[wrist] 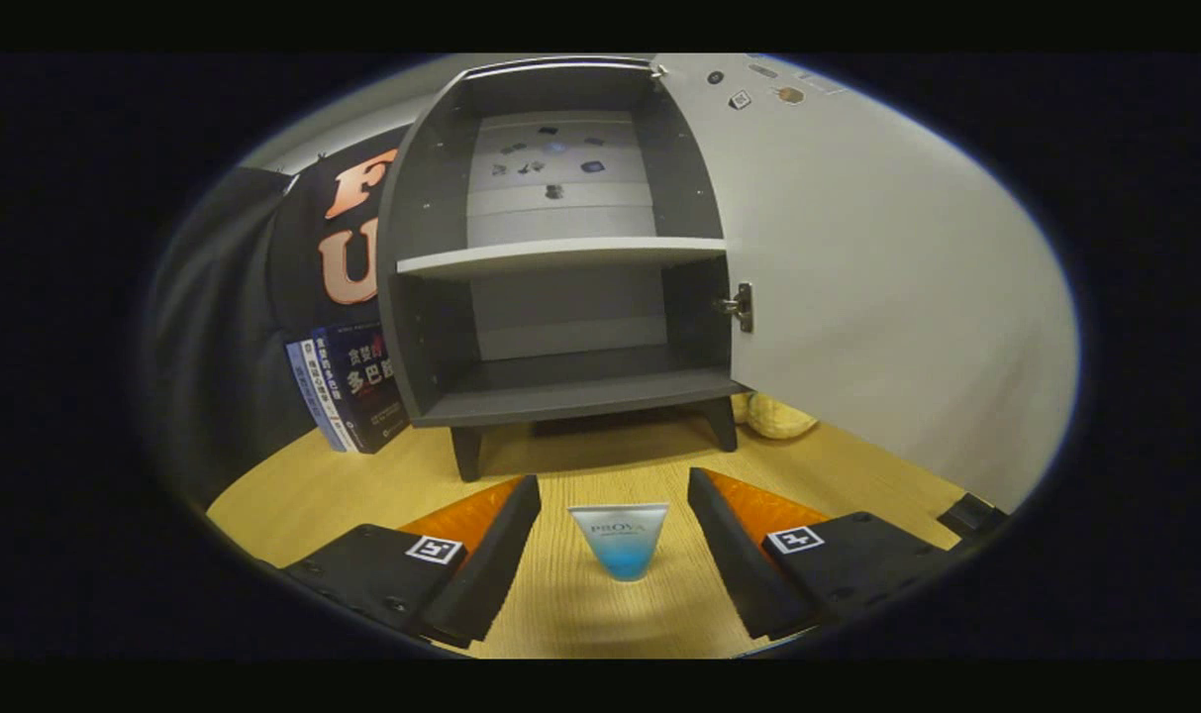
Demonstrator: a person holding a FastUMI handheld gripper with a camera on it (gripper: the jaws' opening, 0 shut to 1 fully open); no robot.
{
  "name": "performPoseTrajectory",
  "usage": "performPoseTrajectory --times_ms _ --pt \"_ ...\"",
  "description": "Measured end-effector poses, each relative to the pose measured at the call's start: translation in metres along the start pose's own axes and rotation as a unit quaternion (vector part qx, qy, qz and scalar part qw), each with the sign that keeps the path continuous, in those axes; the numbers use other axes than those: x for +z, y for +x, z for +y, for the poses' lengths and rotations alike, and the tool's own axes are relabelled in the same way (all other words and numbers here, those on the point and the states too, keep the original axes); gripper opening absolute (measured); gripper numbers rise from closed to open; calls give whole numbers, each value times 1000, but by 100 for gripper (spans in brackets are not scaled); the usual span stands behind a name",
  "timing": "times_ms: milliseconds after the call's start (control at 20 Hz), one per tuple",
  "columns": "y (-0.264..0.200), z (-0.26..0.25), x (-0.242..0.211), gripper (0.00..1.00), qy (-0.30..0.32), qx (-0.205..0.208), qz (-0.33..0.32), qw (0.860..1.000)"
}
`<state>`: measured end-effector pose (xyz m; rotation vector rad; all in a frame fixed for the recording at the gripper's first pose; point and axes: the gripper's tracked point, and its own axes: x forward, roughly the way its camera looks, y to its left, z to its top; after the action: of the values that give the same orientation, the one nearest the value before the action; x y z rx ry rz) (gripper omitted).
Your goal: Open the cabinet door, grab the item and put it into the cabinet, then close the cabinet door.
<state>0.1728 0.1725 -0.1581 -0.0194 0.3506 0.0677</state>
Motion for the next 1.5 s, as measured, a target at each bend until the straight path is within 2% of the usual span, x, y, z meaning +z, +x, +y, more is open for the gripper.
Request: performPoseTrajectory --times_ms 200,300,450,700,1100,1250,1500 --pt "1 -3 -16 96 -5 -4 31 1000" --pt "0 0 -22 91 7 -1 42 999" --pt "2 2 -24 62 17 -2 50 999" --pt "-2 18 -4 62 23 26 53 998" --pt "-4 47 65 62 24 78 24 996" --pt "2 47 99 62 -2 77 -5 997" --pt "16 39 141 62 -38 50 -32 998"
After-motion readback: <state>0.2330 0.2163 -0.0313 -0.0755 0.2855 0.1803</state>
